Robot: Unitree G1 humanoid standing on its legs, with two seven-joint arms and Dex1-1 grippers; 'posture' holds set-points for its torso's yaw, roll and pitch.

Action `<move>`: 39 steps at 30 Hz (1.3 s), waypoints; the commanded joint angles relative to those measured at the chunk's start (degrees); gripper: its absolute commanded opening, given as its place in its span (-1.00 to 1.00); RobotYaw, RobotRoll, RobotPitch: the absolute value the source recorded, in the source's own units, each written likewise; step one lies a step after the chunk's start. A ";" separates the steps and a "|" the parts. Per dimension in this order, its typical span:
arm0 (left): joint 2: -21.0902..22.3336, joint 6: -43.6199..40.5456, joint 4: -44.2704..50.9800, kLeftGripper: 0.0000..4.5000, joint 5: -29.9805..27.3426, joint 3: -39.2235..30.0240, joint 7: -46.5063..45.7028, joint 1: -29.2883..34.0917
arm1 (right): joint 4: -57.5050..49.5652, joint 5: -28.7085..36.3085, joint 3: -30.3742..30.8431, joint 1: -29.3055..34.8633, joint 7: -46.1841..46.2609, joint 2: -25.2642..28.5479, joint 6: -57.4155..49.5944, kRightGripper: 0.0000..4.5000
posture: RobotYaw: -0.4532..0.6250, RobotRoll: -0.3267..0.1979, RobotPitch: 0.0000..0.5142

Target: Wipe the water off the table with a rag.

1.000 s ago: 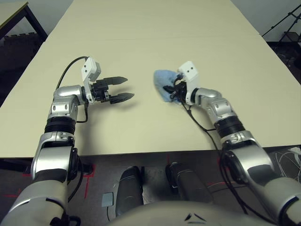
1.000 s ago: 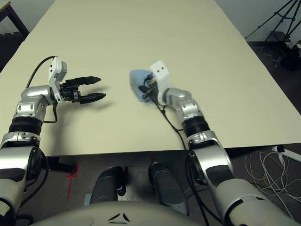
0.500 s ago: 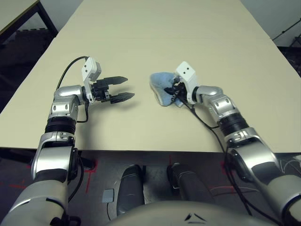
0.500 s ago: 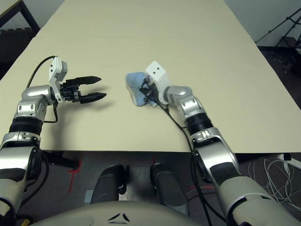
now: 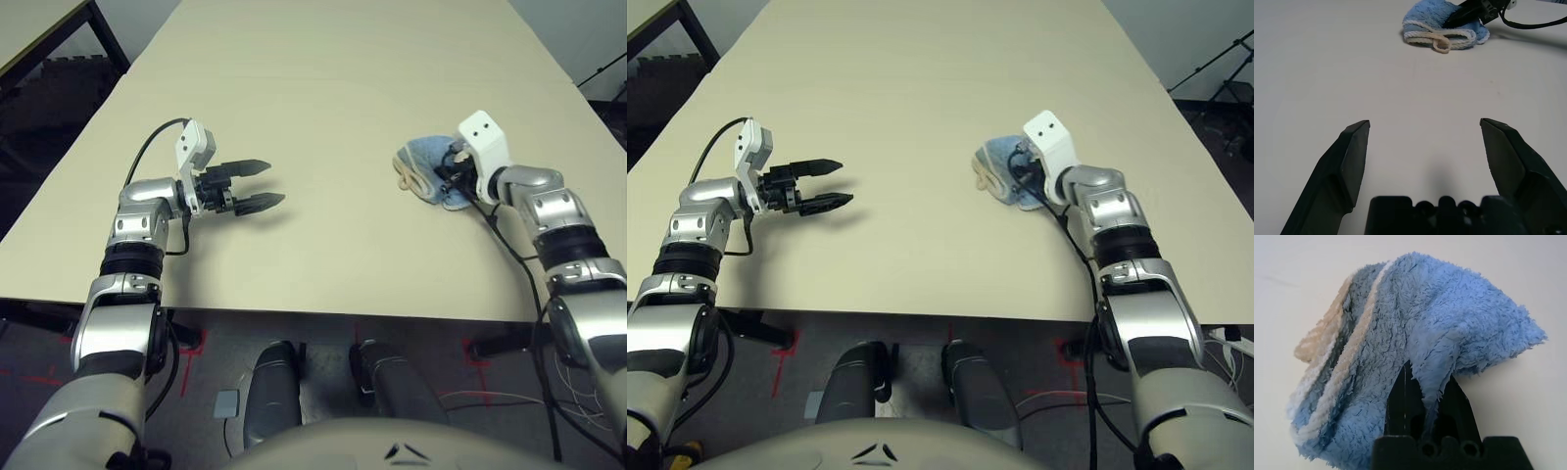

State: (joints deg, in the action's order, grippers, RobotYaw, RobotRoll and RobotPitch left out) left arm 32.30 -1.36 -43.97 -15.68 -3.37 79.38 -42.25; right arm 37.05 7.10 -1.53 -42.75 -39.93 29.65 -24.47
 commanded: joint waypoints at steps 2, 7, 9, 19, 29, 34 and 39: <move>-0.73 0.79 -1.66 1.00 0.56 0.63 0.48 -1.18 | -6.81 6.18 -4.69 -0.12 -2.99 1.40 -6.55 -1.00 | -0.75 0.25 -0.50; -1.26 1.38 -2.69 1.00 0.73 0.74 0.55 -1.79 | -9.42 7.61 -6.16 -1.01 -5.88 7.30 -10.60 -1.00 | -0.77 0.25 -0.51; -1.35 1.52 -2.84 1.00 0.71 0.75 0.56 -1.82 | -9.31 7.54 -6.06 -1.31 -7.05 10.09 -11.33 -1.00 | -0.77 0.25 -0.51; -1.31 1.61 -2.71 1.00 0.64 0.63 0.47 -1.47 | -2.26 3.69 -3.01 0.42 -10.83 17.79 -8.67 -1.00 | -0.76 0.25 -0.52; -0.63 1.27 -2.09 1.00 0.55 0.41 0.50 -1.26 | 8.77 -0.82 -3.37 3.27 -4.12 15.02 0.42 -0.85 | -0.73 0.25 -0.50; -0.35 1.10 -1.94 1.00 0.54 0.44 0.51 -1.39 | 11.15 -2.22 -4.32 3.43 0.34 14.46 4.71 -0.13 | -0.73 0.25 -0.50; -0.20 1.07 -1.79 1.00 0.38 -0.05 -0.60 -1.21 | 9.23 0.78 -10.17 3.87 4.76 16.28 5.48 0.74 | -0.73 0.25 -0.48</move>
State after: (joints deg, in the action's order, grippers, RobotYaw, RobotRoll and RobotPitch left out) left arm 31.69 -0.06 -46.02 -15.59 -3.29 79.20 -43.80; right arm 47.22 6.47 -8.68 -39.71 -36.96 44.53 -19.36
